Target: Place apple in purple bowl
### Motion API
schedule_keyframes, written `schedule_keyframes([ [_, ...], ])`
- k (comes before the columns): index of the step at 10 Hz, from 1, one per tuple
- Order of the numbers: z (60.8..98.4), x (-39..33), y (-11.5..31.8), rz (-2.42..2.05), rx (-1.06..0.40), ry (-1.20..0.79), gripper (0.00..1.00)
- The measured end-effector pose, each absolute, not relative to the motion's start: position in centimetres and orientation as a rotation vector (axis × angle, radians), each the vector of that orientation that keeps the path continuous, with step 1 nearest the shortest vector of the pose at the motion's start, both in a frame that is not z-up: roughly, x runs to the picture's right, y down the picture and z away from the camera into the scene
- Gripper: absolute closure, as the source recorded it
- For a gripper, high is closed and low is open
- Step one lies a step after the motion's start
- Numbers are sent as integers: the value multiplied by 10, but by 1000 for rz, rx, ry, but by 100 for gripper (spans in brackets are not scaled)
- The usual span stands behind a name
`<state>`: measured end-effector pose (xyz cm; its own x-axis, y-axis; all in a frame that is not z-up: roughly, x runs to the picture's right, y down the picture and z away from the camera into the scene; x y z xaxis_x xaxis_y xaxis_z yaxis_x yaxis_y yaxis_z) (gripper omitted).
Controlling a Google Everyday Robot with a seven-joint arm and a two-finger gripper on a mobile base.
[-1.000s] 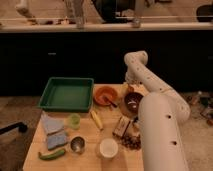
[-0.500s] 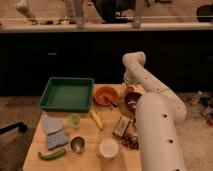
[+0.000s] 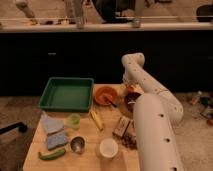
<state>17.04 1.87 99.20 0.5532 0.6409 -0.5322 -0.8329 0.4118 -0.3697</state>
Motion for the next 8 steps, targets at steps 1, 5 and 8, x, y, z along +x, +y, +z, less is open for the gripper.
schedule_keyframes([
  [1, 995, 171, 21, 945, -661, 334, 20],
  [5, 1002, 174, 26, 934, -675, 336, 52],
  [8, 1000, 178, 24, 933, -673, 331, 81],
])
